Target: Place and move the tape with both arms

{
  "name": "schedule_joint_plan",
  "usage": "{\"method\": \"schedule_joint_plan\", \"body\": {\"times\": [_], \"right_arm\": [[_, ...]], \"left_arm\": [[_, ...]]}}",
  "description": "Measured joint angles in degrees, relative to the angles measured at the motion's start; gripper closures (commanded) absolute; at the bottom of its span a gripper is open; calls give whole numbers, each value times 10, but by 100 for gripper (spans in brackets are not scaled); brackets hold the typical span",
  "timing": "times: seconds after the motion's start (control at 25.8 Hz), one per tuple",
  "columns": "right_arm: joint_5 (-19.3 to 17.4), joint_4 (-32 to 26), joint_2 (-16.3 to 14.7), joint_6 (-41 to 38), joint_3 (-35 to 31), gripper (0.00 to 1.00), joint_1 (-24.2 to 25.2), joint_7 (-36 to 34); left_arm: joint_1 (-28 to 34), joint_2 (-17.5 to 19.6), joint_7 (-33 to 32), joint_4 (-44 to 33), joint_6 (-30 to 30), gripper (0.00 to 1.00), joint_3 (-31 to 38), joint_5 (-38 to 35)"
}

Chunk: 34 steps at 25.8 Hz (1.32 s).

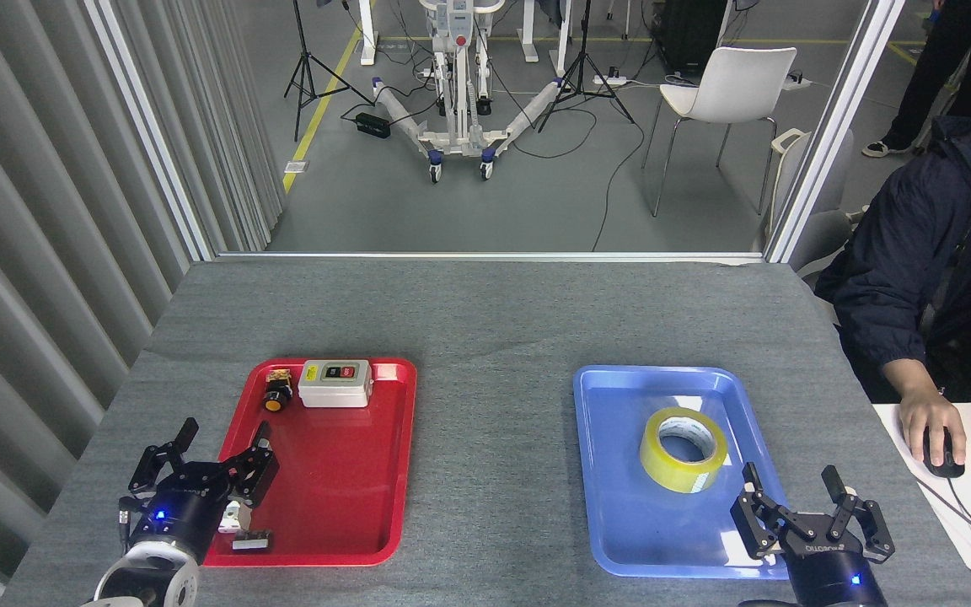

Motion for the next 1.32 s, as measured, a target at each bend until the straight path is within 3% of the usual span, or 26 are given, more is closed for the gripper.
{"method": "schedule_joint_plan", "body": {"times": [1.32], "right_arm": [[-2, 4, 2, -3, 1, 1, -19, -5]], "left_arm": [[40, -8, 28, -19, -2, 0, 14, 23]]}}
